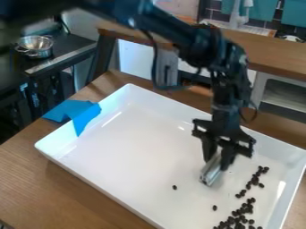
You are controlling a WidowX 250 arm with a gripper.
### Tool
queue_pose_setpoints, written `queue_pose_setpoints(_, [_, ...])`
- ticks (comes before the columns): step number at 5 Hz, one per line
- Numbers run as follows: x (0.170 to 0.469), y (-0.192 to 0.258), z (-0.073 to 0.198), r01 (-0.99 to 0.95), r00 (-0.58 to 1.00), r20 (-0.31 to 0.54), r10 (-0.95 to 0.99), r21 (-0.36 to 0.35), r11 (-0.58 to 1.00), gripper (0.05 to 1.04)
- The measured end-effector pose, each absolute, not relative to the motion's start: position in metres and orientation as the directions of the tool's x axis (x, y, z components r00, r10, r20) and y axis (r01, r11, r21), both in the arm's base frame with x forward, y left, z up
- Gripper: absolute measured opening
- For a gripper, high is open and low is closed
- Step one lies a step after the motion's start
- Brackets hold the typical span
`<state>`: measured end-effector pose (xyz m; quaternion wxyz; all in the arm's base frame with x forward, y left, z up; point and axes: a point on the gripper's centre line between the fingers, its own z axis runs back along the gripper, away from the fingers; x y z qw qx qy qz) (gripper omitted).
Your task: Sweep into pile
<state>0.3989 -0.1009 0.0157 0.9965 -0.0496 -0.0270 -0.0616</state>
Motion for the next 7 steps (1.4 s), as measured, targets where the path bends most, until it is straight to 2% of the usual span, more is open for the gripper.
queue_pose_setpoints(1, [0.398, -0.079, 0.027, 0.107, 0.993, 0.070, -0.099, -0.111, 0.988, 0.369])
queue_pose_setpoints(2, [0.396, -0.079, 0.025, 0.100, 0.994, 0.056, -0.094, -0.101, 0.990, 0.369])
queue_pose_setpoints(4, [0.395, -0.076, 0.033, 0.079, 0.997, 0.024, -0.078, -0.045, 0.996, 0.369])
queue_pose_setpoints(5, [0.402, -0.085, 0.000, 0.035, 0.995, -0.090, -0.051, -0.175, 0.984, 0.369])
queue_pose_setpoints(6, [0.413, -0.064, -0.002, -0.022, 0.999, -0.044, 0.021, -0.035, 0.999, 0.369])
queue_pose_setpoints(7, [0.419, -0.052, -0.002, -0.024, 1.000, -0.009, 0.024, 0.038, 0.999, 0.369])
